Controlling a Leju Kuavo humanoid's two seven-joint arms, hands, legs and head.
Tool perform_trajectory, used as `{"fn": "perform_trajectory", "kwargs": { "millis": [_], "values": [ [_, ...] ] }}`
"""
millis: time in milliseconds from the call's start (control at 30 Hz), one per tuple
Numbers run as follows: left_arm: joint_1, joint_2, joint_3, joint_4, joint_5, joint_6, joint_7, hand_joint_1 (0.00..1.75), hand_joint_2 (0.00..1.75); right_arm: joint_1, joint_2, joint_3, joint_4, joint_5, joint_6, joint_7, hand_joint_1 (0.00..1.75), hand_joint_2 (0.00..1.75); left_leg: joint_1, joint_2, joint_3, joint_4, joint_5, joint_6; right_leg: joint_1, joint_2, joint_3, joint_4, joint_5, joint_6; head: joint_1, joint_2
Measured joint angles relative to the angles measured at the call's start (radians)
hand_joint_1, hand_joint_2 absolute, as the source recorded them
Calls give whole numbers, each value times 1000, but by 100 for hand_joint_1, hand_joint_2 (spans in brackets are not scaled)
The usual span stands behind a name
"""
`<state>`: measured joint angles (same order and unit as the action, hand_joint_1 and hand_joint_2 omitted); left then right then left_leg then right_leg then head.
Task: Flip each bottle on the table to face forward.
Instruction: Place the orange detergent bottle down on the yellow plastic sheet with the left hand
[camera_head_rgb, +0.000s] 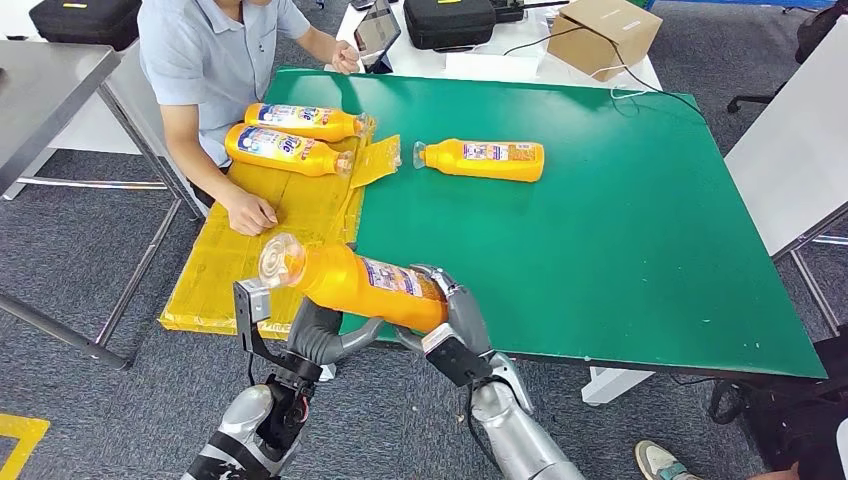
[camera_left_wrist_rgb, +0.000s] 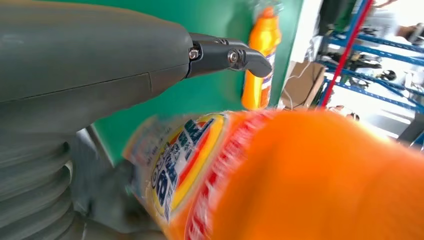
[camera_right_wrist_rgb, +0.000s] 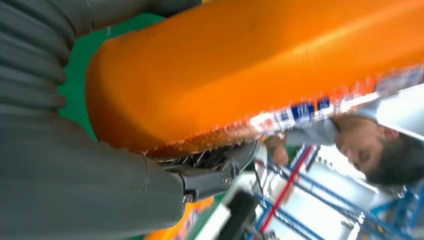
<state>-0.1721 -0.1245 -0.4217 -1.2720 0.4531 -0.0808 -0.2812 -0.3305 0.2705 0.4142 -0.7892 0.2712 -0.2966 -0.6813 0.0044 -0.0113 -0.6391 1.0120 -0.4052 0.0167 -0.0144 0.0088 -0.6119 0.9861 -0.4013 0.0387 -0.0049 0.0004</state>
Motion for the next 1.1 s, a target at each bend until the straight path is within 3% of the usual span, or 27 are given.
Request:
{"fn": "perform_trajectory", "kwargs": {
  "millis": [200, 400, 600, 667, 700, 733, 800, 833, 867, 1100],
  "values": [
    [10, -15, -3, -28, 68, 12, 23, 0, 175, -8, 35, 45, 68, 14, -15, 0, 175, 175, 0, 1, 0, 0, 0, 0, 0, 0, 0, 0, 0, 0, 0, 0],
    [12, -16, -12, -61, 221, -50, 48, 0, 175, -38, 55, 87, 102, 19, -14, 0, 175, 175, 0, 1, 0, 0, 0, 0, 0, 0, -1, 0, 0, 0, 0, 0],
    [10, -16, -6, -64, 256, -10, 41, 1, 175, -70, 66, 120, 130, 17, -15, 18, 175, 175, 0, 1, 0, 0, 0, 0, 0, 0, -1, 0, 0, 0, 0, 0],
    [10, -17, -5, -64, 251, 0, 36, 84, 175, -73, 67, 133, 135, 8, -16, 25, 175, 175, 0, 1, 0, 0, 0, 0, 0, 0, -1, 0, 0, 0, 0, 0],
    [10, -17, -5, -64, 246, 7, 32, 128, 175, -75, 68, 138, 138, 3, -16, 28, 144, 175, 0, 1, 0, 0, 0, 0, 0, 0, -1, 0, 0, 0, 0, 0],
    [10, -18, -5, -64, 240, 17, 28, 170, 175, -78, 69, 144, 141, -6, -15, 30, 101, 175, 0, 1, 0, 0, 0, 0, 0, 0, -1, 0, 0, 0, 0, 0],
    [9, -21, -5, -64, 221, 47, 19, 175, 175, -81, 70, 158, 152, -26, -2, 36, 14, 87, 0, 1, 0, 0, 0, 0, 0, 0, -1, 0, 0, 0, 0, 0],
    [6, -23, -5, -64, 214, 62, 15, 175, 175, -82, 71, 168, 157, -35, 12, 38, 0, 44, 0, 1, 0, 0, 0, 0, 0, 0, -1, 0, 0, 0, 0, 0],
    [2, -24, -5, -63, 208, 76, 11, 175, 175, -81, 73, 179, 163, -42, 31, 41, 0, 0, 0, 1, 0, 0, 0, 0, 0, 0, -1, 0, 0, 0, 0, 0],
    [-12, -26, 2, -52, 191, 128, -17, 175, 175, -88, 76, 230, 189, -44, 83, 45, 0, 0, 0, 1, 0, 0, 0, 0, 0, 0, -1, 0, 0, 0, 0, 0]
  ]
}}
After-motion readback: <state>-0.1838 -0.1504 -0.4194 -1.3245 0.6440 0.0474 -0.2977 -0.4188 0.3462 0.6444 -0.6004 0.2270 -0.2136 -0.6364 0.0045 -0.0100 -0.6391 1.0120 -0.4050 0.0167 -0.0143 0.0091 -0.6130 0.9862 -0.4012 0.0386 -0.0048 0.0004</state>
